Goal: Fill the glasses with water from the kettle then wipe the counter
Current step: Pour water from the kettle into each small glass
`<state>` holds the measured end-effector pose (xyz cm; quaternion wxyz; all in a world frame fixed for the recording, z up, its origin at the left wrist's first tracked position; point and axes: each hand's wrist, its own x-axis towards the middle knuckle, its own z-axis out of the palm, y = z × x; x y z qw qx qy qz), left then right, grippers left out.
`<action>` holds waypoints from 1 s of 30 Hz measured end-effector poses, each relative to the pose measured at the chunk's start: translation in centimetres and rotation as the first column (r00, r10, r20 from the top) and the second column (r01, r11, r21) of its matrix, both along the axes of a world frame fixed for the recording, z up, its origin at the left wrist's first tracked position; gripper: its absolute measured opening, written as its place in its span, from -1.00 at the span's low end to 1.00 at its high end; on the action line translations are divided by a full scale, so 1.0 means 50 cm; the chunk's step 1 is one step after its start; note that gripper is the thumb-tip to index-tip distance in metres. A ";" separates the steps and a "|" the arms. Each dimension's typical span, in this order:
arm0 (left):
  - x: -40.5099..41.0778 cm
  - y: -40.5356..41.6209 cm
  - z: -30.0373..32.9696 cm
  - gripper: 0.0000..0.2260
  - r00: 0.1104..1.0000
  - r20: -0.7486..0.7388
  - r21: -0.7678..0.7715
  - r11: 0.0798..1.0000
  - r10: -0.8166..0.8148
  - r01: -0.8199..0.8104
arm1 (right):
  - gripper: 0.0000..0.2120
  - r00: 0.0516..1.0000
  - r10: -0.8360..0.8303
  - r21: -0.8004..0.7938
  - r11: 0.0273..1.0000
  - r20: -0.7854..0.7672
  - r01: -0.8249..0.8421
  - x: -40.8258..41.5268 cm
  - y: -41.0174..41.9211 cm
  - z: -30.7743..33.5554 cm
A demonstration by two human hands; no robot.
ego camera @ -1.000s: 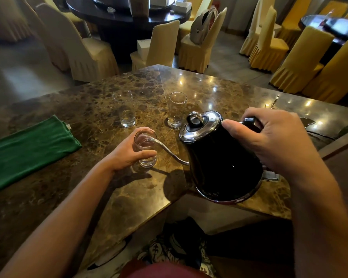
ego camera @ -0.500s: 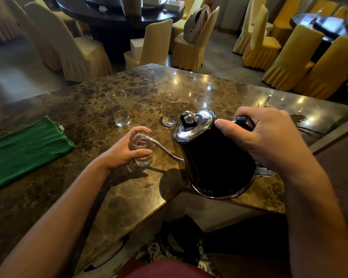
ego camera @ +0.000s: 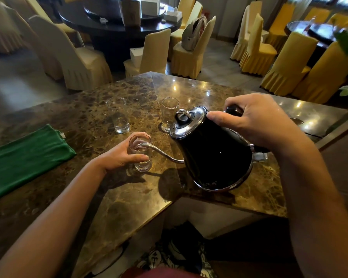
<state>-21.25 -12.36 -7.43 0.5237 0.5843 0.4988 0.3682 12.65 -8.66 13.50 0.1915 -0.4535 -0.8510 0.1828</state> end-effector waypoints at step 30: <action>0.070 0.079 0.033 -0.51 0.862 0.062 0.076 0.859 0.502 -0.506 | -0.53 0.611 -0.476 -0.499 0.854 -0.632 0.149 0.078 -0.107 -0.194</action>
